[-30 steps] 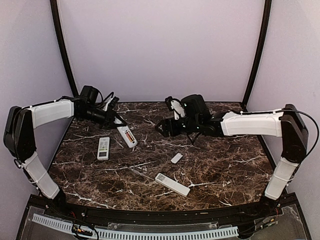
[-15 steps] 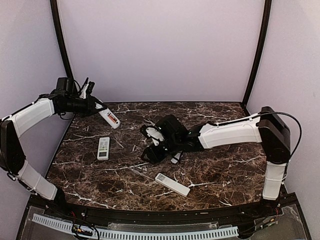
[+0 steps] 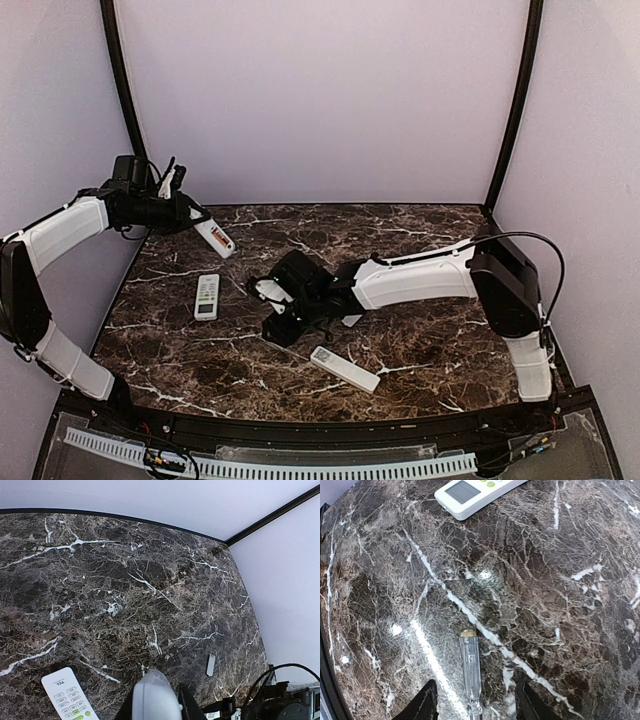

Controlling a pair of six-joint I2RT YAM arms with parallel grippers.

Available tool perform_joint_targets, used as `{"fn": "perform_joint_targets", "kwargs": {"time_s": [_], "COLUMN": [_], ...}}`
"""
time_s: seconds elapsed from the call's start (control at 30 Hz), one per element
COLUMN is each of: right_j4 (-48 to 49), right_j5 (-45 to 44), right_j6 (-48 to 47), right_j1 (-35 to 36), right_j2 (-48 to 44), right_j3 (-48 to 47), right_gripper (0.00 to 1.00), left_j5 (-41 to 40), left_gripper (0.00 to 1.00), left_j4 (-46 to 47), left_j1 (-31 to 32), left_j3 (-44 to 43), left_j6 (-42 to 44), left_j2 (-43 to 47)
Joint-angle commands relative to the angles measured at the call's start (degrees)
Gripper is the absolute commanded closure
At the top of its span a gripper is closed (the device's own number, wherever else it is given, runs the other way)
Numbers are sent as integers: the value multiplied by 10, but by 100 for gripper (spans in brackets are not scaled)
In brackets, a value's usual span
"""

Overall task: Unload the batteries from the remote control
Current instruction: Pick up the screwdriver from the center of the board.

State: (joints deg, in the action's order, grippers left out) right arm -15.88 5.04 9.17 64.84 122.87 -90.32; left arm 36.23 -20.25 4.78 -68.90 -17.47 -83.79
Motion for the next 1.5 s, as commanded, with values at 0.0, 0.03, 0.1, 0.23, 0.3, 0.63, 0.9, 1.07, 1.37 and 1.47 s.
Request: {"fn": "perform_joint_targets", "kwargs": {"time_s": [0.0, 0.03, 0.1, 0.23, 0.3, 0.63, 0.9, 1.07, 1.37, 1.47], "right_j4": [-40, -44, -53, -81, -87, -101, -103, -79, 41, 33], "right_j5": [-29, -35, -41, -49, -62, -83, -72, -46, 36, 10], "right_j6": [-21, -22, -25, -26, -28, -23, -2, 36, 122, 116], "right_j1": [19, 22, 27, 32, 35, 39, 35, 17, -72, -77], "right_j2": [34, 40, 52, 78, 85, 98, 91, 62, -66, -72], "right_j3": [-40, -46, -58, -89, -99, -112, -117, -104, 13, 26], "right_gripper": [52, 53, 54, 60, 62, 76, 92, 100, 100, 100], "left_j5": [-6, -5, -2, 2, 4, 7, 20, 23, 29, 27], "left_gripper": [100, 100, 100, 100, 100, 100, 100, 100, 100, 100], "left_j4": [-8, -8, -7, -5, -4, -3, -1, 0, -12, -12], "left_j1": [1, 1, 1, 1, 1, 1, 2, 2, 31, 38], "left_j3": [5, 5, 6, 7, 7, 7, 8, 8, 0, -1], "left_j6": [1, 1, 0, -2, -2, -2, -7, -6, 23, 26], "left_j2": [19, 18, 18, 16, 16, 15, 8, 3, -10, -16]}}
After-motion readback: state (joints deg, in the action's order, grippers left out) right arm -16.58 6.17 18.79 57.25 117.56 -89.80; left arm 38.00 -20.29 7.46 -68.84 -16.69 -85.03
